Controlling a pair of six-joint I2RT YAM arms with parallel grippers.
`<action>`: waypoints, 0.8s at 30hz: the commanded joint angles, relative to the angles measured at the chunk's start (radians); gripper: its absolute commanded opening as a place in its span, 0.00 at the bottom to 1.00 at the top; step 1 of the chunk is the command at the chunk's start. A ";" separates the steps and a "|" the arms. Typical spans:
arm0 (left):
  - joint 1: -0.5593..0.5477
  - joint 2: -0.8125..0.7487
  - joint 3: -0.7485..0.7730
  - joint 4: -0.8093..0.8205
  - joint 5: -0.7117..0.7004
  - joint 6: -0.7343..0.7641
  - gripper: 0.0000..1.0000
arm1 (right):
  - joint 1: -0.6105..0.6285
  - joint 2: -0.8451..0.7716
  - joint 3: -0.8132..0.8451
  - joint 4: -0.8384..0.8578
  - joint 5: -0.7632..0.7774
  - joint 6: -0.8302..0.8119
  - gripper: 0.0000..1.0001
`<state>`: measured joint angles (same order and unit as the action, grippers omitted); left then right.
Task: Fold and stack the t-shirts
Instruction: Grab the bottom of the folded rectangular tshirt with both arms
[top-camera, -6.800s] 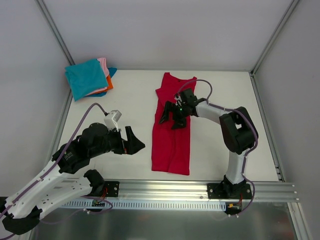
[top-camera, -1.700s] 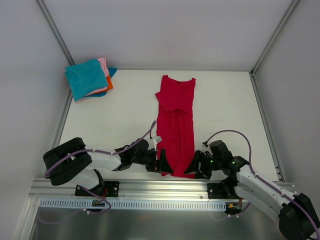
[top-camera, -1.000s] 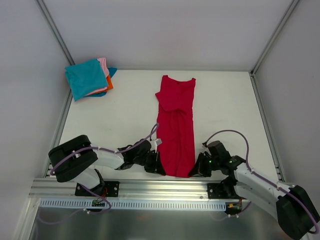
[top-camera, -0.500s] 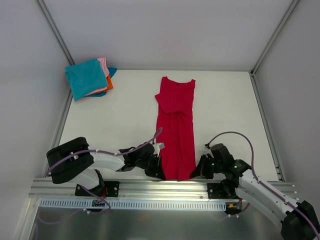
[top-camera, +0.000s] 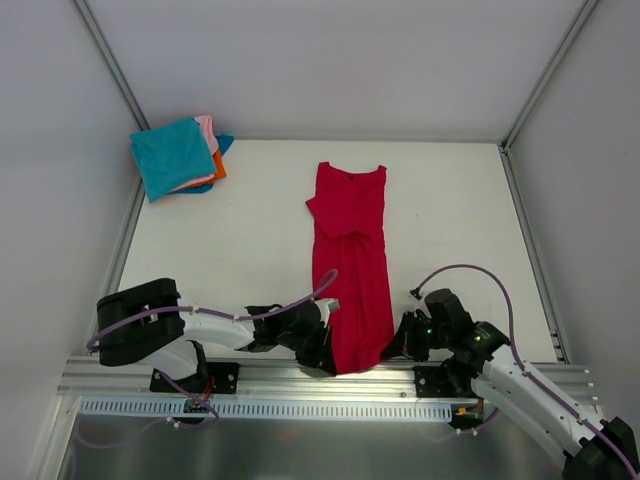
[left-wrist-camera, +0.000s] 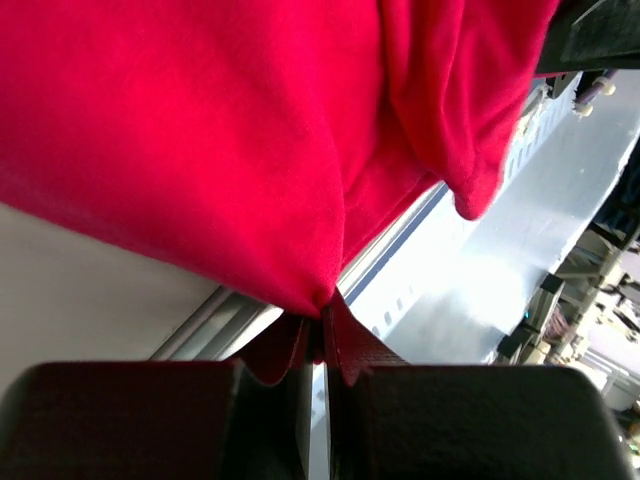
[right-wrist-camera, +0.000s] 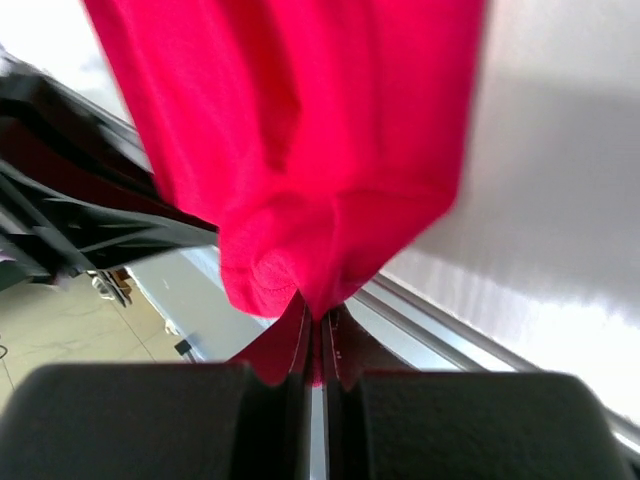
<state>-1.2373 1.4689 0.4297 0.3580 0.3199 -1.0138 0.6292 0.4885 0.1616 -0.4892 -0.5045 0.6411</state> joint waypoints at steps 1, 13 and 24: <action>-0.008 -0.094 0.059 -0.135 -0.068 0.021 0.00 | 0.007 0.013 0.036 -0.172 -0.006 -0.035 0.00; 0.002 -0.384 0.204 -0.504 -0.255 0.090 0.00 | 0.006 0.134 0.265 -0.255 0.026 -0.127 0.00; 0.033 -0.346 0.254 -0.562 -0.248 0.115 0.00 | 0.004 0.266 0.421 -0.238 0.047 -0.166 0.00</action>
<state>-1.2148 1.1076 0.6338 -0.1757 0.0925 -0.9234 0.6300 0.7357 0.5217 -0.7143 -0.4709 0.5045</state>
